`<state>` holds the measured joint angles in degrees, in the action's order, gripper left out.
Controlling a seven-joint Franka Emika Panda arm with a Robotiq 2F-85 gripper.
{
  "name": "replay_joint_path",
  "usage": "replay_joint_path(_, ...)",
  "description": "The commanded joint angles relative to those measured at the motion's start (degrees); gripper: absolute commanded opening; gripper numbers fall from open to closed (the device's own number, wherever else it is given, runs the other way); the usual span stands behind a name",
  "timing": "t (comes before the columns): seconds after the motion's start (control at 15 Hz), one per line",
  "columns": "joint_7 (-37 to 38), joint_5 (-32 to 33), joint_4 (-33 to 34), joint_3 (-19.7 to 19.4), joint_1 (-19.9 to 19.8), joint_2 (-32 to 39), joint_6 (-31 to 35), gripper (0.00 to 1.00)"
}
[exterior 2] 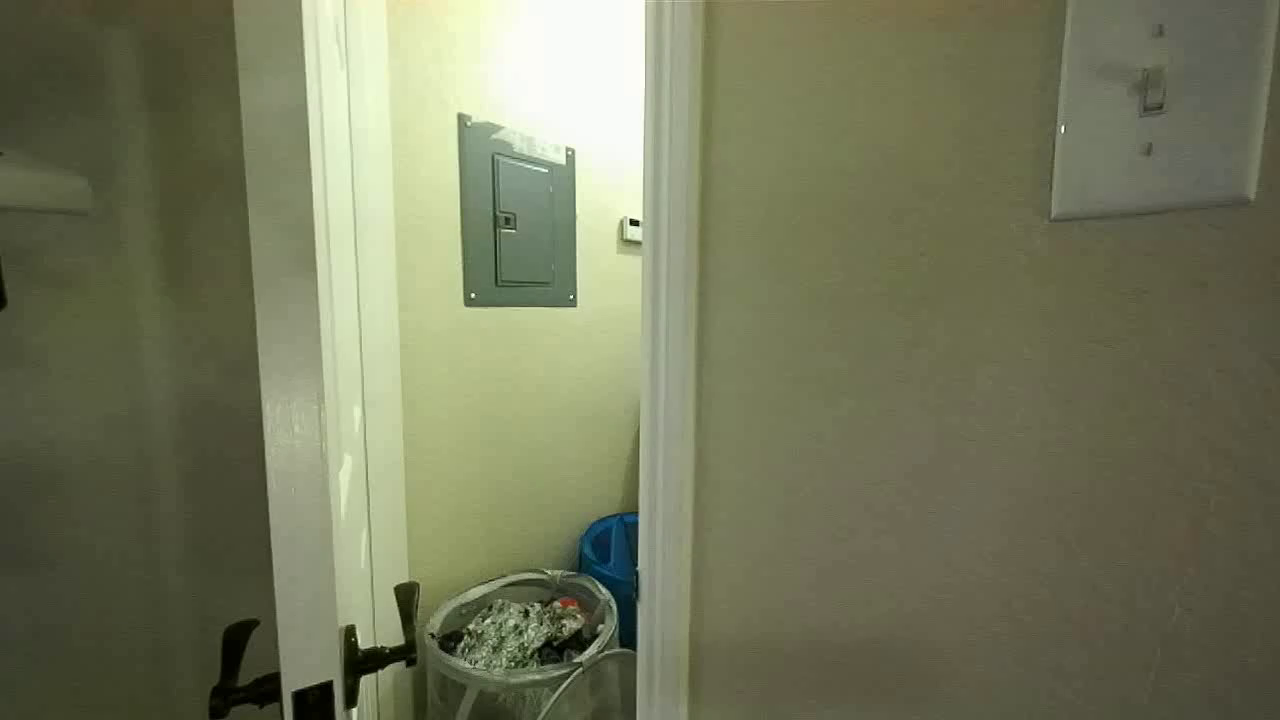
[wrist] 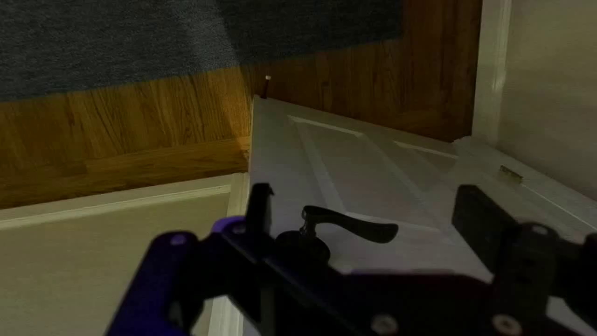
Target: Close the door
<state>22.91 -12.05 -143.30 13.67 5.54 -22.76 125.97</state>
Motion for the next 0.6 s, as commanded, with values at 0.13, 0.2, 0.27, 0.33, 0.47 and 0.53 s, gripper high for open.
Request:
replay_joint_path(0.13,0.37,0.42,-0.01,-0.48,0.61,0.08,0.04,1.0)
replay_joint_path(0.2,0.35,0.5,-0.03,-0.46,0.6,0.16,0.11,1.0)
replay_joint_path(0.27,0.21,0.41,0.01,-0.51,0.61,0.33,0.27,1.0)
replay_joint_path(0.33,-0.08,0.34,0.21,-0.59,0.6,0.88,0.68,1.0)
replay_joint_path(0.47,0.19,0.95,0.82,-0.48,0.19,2.28,1.44,1.0)
replay_joint_path(0.53,0.2,1.18,1.17,-0.51,0.05,3.04,1.82,1.0)
